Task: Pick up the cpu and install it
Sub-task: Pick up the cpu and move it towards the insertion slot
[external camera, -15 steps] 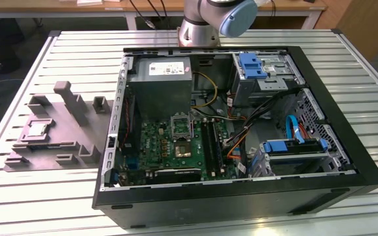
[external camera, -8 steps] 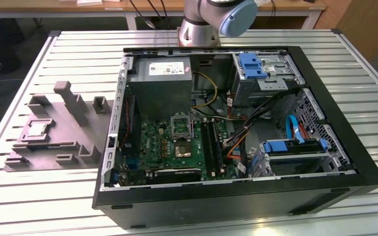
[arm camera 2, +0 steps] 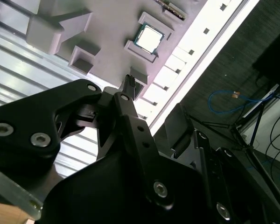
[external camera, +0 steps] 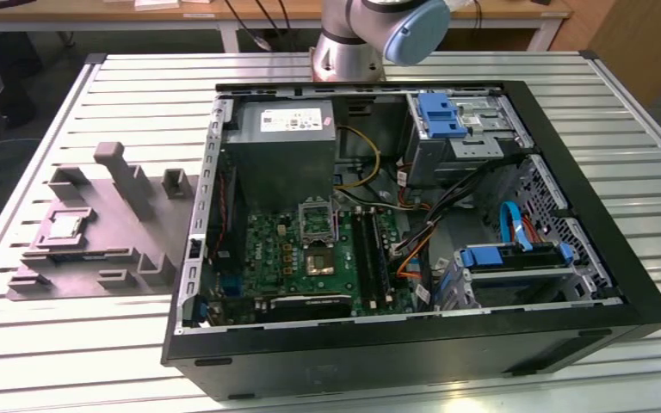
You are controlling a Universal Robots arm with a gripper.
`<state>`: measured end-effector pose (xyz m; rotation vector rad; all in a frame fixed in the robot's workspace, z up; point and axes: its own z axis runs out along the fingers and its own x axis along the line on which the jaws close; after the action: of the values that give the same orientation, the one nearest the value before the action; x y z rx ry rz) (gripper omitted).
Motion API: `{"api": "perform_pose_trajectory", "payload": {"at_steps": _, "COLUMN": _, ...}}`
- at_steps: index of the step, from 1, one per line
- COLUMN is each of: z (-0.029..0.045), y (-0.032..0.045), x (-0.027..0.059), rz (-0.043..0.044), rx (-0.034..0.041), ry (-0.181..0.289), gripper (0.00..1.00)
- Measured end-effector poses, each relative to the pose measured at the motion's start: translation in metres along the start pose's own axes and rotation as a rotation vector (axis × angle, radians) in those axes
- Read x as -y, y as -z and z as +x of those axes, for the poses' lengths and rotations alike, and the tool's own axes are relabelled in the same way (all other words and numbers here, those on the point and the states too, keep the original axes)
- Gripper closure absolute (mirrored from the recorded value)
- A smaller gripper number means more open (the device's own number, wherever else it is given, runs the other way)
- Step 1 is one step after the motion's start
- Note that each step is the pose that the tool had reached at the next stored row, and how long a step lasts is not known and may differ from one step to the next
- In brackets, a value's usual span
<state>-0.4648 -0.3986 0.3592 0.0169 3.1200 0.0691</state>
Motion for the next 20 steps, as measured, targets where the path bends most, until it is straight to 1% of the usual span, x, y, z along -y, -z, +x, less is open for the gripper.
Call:
{"api": "perform_pose_trajectory", "payload": {"at_steps": 9, "z": 0.0001, "y": -0.0084, "x": 0.0004, "rz": -0.0001, "rx": -0.0003, "ry": 0.0, "gripper": 0.47}}
{"api": "perform_pose_trajectory", "payload": {"at_steps": 20, "z": 0.0002, "y": -0.013, "x": 0.0006, "rz": 0.0, "rx": -0.0003, "ry": 0.0, "gripper": 0.47}}
